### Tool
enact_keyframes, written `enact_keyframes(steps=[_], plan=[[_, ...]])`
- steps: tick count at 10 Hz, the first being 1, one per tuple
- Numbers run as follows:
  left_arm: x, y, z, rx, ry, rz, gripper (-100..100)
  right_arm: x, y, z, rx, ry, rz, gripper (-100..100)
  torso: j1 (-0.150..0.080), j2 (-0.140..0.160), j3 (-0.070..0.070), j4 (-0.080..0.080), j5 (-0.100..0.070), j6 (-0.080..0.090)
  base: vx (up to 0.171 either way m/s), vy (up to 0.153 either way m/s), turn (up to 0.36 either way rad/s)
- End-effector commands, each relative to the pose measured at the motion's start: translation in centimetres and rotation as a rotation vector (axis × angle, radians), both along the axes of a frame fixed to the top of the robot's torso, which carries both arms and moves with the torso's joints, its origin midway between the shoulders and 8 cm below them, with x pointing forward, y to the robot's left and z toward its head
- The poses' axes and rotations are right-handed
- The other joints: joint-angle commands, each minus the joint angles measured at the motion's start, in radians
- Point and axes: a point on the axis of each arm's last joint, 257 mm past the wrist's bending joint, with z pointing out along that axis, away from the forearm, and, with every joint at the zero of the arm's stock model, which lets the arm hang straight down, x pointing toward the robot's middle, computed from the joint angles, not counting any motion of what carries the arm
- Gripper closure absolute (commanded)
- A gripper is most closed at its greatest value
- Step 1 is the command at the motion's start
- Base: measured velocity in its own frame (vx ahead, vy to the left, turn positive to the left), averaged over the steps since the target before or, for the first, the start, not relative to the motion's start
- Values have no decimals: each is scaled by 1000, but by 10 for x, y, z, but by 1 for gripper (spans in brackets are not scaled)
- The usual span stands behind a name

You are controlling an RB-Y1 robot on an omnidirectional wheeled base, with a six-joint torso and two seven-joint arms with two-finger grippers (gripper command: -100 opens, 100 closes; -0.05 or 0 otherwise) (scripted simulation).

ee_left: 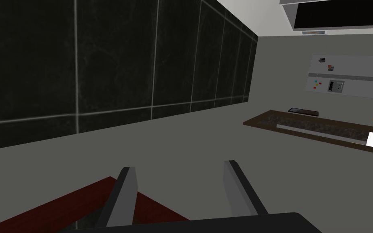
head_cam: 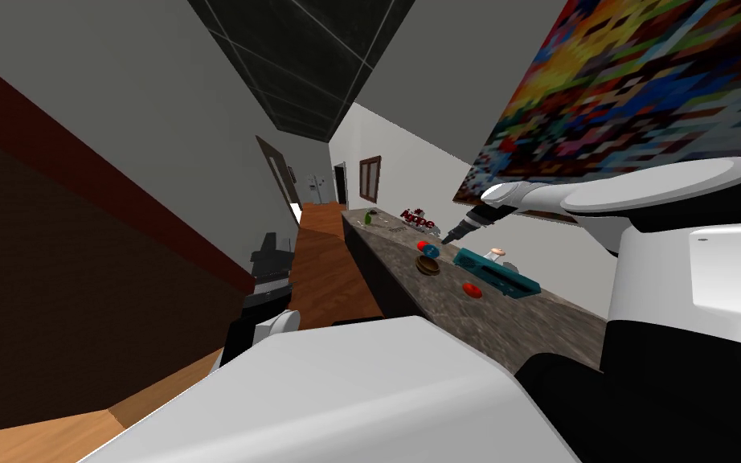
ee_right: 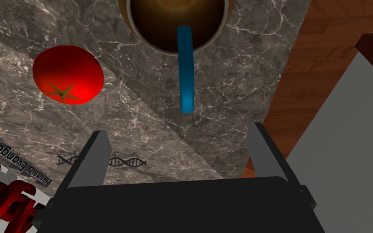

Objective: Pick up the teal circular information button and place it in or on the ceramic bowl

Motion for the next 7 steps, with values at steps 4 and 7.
enact_keyframes(steps=[4, 7], plan=[[0, 0, 0, 0, 0, 0, 0, 0, 1, 0, 1, 1, -1, 0, 1, 0, 0, 0, 0, 0, 0, -3, -1], [0, 0, 0, 0, 0, 0, 0, 0, 1, 0, 1, 1, -1, 0, 1, 0, 0, 0, 0, 0, 0, 0, 0]])
